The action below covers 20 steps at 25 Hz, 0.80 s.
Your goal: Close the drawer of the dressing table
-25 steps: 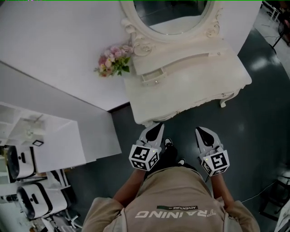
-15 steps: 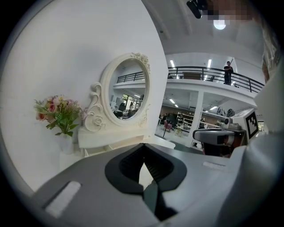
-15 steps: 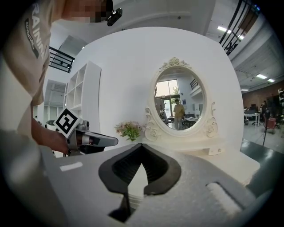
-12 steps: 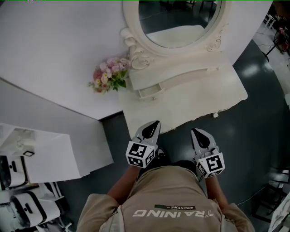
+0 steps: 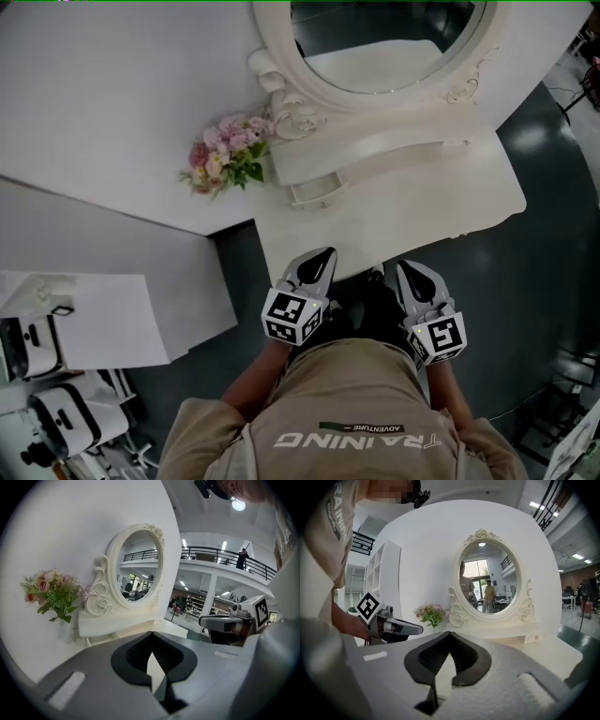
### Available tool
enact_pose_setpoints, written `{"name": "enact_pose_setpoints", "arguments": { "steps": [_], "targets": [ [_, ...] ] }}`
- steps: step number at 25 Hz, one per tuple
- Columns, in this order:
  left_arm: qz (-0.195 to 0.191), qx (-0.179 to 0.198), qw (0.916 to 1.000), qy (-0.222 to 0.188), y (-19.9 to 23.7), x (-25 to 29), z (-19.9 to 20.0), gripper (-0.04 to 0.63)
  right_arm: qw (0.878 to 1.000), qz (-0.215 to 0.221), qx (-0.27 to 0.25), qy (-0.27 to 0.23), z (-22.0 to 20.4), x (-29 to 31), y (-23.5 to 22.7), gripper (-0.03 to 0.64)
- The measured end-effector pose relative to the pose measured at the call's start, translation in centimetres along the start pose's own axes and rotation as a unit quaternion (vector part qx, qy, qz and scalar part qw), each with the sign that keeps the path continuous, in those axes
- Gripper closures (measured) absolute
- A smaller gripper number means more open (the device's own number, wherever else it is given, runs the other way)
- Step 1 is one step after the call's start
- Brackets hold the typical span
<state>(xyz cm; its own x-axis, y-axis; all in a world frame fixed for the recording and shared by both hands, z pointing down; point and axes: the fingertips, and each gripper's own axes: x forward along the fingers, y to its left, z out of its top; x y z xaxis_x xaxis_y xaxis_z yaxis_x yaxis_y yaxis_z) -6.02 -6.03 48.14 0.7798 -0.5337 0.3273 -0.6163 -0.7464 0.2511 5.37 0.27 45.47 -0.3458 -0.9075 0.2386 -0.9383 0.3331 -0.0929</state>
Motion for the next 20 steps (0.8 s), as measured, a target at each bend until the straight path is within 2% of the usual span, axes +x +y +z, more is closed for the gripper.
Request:
{"name": "enact_pose_setpoints", "arguments": {
  "steps": [5,9,16,20],
  "targets": [
    [0.043,-0.011,0.999,0.002,1.9,2.1,1.3,0.578,0.999,0.047,-0.002,0.007,0.2,3.5,-1.9,0.615],
    [0.077,-0.014,0.9969,-0.003,3.4,4.1,3.3,0.578,0.996,0.085,-0.021,0.001,1.9,6.6,-4.4,0.615],
    [0.122,-0.028,0.9921,-0.015,5.6,7.5,6.0,0.578,0.991,0.125,-0.048,-0.018,4.6,11.4,-9.1,0.615],
    [0.148,-0.031,0.9885,-0.009,6.4,8.9,6.3,0.578,0.988,0.147,-0.053,-0.016,4.9,13.2,-10.4,0.615]
  ]
}}
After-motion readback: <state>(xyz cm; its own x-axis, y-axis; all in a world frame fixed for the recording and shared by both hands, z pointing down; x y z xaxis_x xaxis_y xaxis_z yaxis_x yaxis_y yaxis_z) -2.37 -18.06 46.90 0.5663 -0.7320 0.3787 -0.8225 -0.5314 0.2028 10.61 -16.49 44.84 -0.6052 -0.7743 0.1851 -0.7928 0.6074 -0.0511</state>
